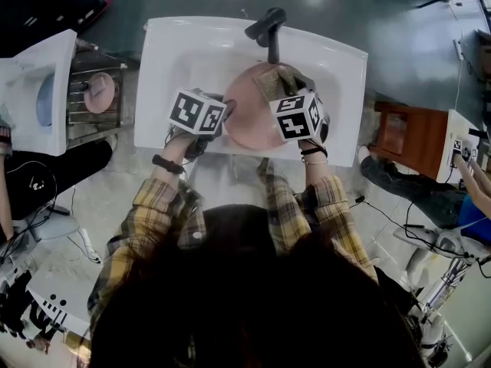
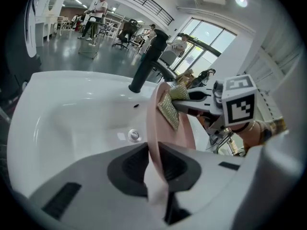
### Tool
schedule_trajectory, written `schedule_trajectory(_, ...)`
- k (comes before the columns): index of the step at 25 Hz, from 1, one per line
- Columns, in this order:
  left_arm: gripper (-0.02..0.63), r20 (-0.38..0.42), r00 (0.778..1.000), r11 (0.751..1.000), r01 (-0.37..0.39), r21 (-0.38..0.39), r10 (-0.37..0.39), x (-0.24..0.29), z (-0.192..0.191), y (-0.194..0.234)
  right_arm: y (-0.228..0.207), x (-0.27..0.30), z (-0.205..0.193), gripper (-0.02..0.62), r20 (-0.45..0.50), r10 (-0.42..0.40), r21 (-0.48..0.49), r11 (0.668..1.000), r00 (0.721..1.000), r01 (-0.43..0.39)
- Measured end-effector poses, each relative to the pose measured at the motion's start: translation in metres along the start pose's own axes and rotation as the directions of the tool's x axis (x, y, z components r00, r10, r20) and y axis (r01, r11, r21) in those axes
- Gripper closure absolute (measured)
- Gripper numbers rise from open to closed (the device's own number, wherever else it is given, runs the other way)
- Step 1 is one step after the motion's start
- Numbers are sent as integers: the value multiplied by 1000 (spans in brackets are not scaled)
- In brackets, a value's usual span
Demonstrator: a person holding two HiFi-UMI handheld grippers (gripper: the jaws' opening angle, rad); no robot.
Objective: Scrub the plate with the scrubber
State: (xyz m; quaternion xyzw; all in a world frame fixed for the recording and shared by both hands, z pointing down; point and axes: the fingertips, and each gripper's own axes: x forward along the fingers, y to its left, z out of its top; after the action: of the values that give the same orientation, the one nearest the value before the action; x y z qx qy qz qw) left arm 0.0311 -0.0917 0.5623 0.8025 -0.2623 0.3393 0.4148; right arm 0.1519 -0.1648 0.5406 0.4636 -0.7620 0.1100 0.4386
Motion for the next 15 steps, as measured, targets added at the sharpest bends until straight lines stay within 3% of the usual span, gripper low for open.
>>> schedule_trajectory(8, 560, -7, 1000, 1000, -4, -7, 4, 5, 0, 1, 52, -8, 6, 522, 20, 74, -97, 993, 997, -72)
schedule_trajectory(15, 560, -5, 1000, 999, 9, -37, -10, 8, -3, 5, 74, -16, -20, 523, -17, 133, -24, 991, 991, -133)
